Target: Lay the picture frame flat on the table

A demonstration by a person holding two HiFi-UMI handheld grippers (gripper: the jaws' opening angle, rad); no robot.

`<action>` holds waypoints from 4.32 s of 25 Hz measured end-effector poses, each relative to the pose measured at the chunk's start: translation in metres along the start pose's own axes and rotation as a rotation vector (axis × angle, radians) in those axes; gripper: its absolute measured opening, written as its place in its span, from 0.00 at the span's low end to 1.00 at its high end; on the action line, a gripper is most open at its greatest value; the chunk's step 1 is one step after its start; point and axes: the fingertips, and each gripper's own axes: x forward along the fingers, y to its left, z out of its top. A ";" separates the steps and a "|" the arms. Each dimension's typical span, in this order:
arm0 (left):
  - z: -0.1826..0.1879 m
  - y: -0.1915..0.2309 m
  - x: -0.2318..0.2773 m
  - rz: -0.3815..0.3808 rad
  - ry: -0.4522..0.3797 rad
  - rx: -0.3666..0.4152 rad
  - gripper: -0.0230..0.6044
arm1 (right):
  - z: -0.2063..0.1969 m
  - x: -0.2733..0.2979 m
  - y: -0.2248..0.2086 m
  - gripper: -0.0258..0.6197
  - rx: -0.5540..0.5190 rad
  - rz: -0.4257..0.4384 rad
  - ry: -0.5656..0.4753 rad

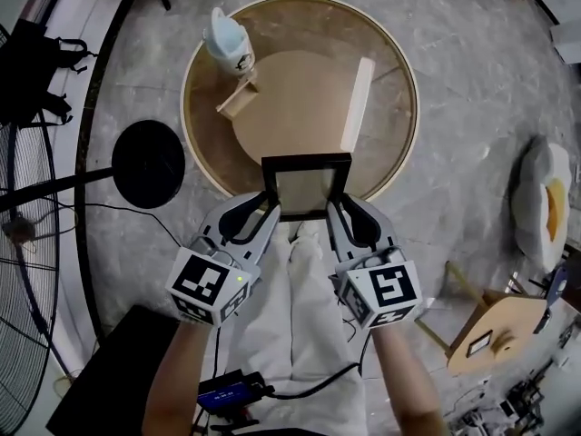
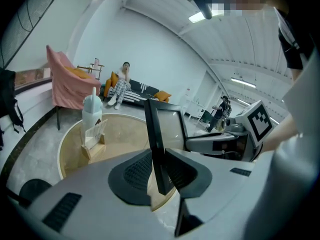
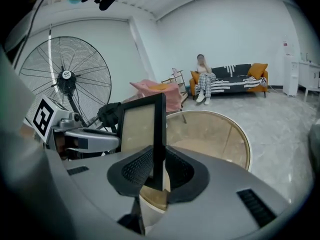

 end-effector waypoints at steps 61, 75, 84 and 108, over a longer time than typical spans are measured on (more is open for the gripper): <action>0.070 -0.003 0.012 0.109 -0.070 0.096 0.06 | 0.060 0.008 -0.027 0.10 -0.118 -0.090 -0.065; 0.195 -0.090 -0.082 0.055 -0.234 0.267 0.06 | 0.182 -0.121 0.031 0.10 -0.192 -0.083 -0.306; 0.236 -0.124 -0.129 0.048 -0.317 0.320 0.06 | 0.236 -0.177 0.067 0.10 -0.254 -0.099 -0.431; 0.265 -0.161 -0.184 0.022 -0.425 0.389 0.06 | 0.258 -0.246 0.099 0.10 -0.344 -0.075 -0.565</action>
